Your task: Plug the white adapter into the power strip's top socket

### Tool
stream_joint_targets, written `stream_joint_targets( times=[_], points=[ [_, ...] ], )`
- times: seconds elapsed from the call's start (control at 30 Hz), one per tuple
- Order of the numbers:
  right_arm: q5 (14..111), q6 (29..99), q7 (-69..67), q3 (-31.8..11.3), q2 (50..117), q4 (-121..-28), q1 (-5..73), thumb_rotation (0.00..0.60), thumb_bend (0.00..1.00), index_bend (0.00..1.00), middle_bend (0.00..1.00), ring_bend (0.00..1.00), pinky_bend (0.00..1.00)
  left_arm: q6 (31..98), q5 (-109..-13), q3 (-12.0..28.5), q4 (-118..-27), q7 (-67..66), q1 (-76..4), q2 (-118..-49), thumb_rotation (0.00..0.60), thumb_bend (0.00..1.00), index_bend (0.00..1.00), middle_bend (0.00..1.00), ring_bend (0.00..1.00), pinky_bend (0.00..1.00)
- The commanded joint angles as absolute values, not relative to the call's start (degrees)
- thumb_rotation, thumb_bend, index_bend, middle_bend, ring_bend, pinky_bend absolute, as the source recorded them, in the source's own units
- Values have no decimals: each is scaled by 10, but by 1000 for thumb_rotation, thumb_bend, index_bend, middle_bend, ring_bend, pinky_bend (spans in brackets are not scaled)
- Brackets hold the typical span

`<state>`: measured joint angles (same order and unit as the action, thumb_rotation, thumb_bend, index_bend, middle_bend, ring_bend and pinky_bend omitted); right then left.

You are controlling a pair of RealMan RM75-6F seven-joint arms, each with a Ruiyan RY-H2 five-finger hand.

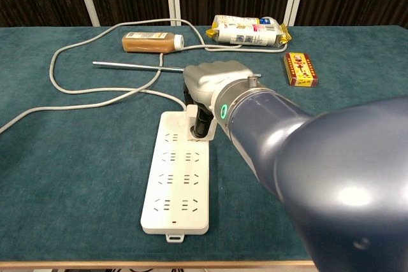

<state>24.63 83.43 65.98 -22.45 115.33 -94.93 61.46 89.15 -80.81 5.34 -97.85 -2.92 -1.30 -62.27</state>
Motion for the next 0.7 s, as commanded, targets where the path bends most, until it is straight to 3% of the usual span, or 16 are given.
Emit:
stream_joint_targets(
  times=[0.03, 0.7],
  points=[
    [246, 834, 661, -224, 1153, -949, 614, 600, 559, 659, 551, 387, 46, 890, -808, 53, -978, -30, -13, -623, 600, 123, 109, 0, 0, 0],
    [254, 833, 667, -221, 1167, -943, 614, 600, 559, 663, 551, 387, 46, 891, -807, 54, -979, -28, -13, -622, 600, 123, 108, 0, 0, 0]
  ],
)
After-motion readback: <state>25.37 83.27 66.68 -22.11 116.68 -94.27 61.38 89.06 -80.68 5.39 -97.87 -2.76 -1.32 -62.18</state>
